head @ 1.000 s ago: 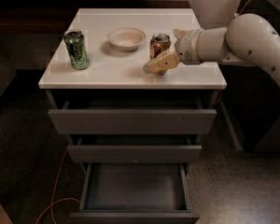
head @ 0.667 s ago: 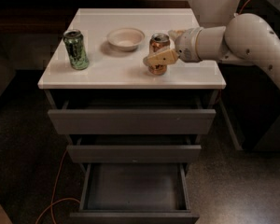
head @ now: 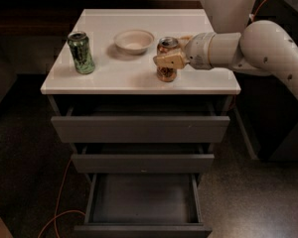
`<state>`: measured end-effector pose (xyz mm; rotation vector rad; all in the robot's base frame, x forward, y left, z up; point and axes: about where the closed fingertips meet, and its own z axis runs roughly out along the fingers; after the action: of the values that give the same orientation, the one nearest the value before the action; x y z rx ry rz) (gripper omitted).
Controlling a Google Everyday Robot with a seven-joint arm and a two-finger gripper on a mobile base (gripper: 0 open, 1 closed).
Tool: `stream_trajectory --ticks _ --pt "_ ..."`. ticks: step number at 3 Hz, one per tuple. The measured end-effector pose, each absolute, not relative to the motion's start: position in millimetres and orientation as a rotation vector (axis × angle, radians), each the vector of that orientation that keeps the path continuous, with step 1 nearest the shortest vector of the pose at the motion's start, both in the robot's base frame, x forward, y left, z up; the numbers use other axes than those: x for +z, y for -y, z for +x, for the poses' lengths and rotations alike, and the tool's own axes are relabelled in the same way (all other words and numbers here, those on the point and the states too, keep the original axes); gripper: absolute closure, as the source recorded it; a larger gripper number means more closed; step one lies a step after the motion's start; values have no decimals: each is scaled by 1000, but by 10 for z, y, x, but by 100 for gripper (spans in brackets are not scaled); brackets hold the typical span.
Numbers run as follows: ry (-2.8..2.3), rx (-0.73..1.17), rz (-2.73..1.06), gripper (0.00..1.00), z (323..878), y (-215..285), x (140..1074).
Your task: Place orange can into bottom drawer
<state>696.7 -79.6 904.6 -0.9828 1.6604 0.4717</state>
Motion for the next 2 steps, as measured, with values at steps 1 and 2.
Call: stream_trajectory --ticks 1,2 --pt "-1592 496 -1046 96 6649 627 9118" --pt "-1524 535 -1111 100 6260 453 9142"
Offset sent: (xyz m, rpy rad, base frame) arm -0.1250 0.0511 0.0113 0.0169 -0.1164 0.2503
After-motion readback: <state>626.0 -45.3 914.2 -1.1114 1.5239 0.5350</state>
